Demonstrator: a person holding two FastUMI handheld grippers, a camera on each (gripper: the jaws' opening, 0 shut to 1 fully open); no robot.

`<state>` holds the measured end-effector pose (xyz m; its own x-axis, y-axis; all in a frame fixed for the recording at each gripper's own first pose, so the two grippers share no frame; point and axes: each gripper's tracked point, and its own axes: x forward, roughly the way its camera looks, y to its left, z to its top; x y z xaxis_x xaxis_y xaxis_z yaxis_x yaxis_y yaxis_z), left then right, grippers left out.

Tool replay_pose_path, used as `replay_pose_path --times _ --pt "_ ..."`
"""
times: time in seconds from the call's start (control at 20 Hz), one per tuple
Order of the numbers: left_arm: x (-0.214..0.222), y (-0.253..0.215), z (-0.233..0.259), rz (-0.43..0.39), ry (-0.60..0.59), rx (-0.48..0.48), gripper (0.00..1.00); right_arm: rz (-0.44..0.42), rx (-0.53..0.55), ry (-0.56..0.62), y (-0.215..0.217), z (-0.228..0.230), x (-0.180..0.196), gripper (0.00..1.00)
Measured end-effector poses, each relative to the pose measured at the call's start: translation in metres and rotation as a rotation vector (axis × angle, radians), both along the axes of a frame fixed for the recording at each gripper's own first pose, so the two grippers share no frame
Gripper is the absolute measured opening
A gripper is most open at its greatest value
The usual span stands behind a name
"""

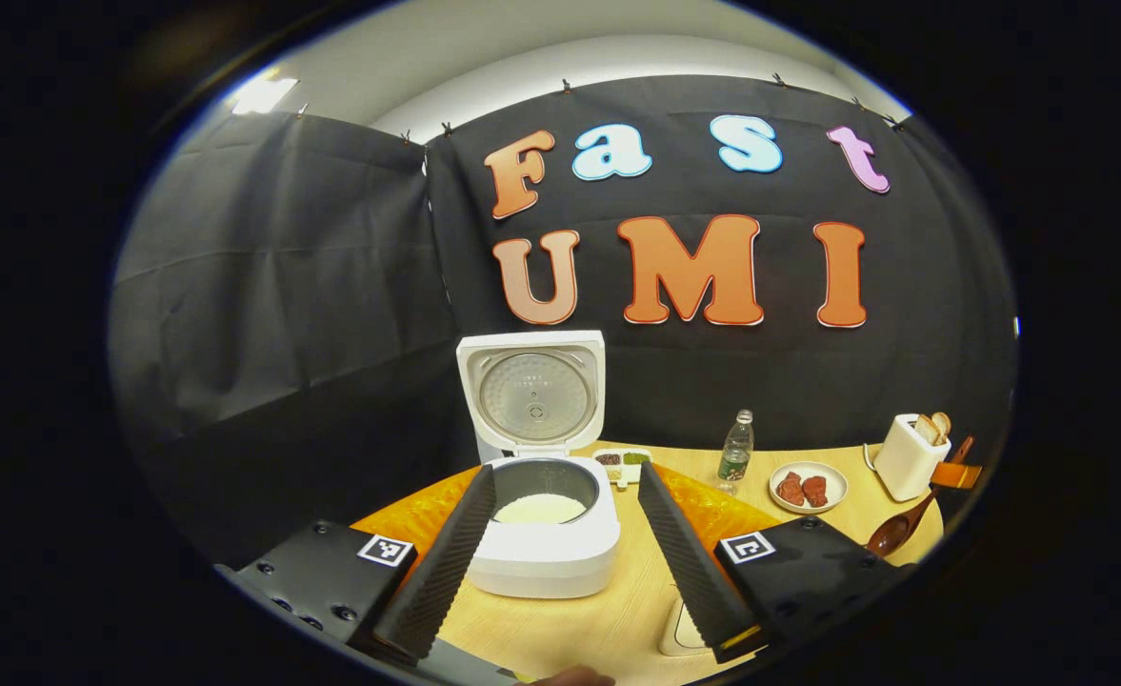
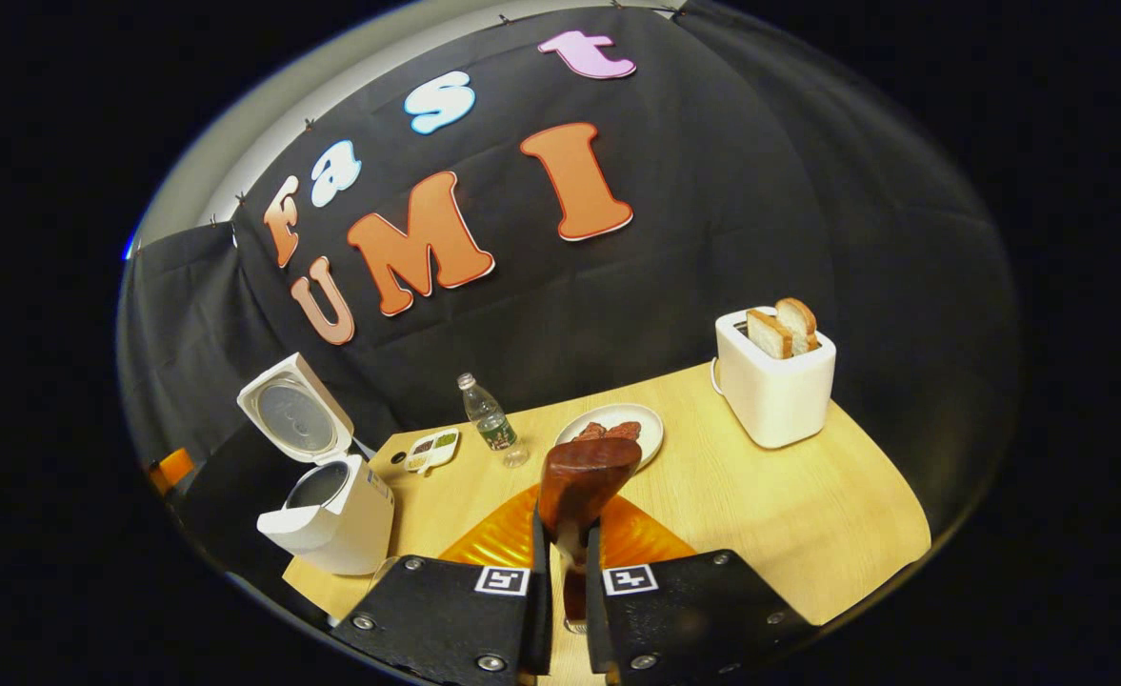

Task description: Close the left gripper, press the button to open the rice cooker; take a wooden spoon from the chopstick holder with the right hand, scoop a spoonful of rice and pour it into the rice cooker, then put the wooden spoon back into the chopstick holder.

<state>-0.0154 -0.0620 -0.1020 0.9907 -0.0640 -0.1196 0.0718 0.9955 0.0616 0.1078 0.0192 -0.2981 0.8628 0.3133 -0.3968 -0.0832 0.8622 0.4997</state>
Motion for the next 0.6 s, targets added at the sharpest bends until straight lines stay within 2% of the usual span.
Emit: replay_pose_path --times 0.25,0.4,0.5,0.55,0.6 --pt "0.002 0.019 0.009 0.041 -0.015 0.011 0.96 -0.023 -0.014 0.051 0.004 -0.045 0.004 0.14" --pt "0.009 0.031 0.009 0.069 -0.011 0.007 1.00 -0.048 0.022 0.082 0.005 -0.063 0.005 0.16" --pt "0.013 0.036 0.006 0.080 -0.001 -0.007 0.96 -0.067 0.046 0.118 0.008 -0.076 0.005 0.14" --pt "0.017 0.039 0.006 0.081 0.003 -0.007 0.97 -0.070 0.060 0.138 0.009 -0.080 0.004 0.19" --pt "0.021 0.044 0.009 0.086 0.002 -0.005 0.96 -0.061 0.078 0.168 0.012 -0.084 0.002 0.16"
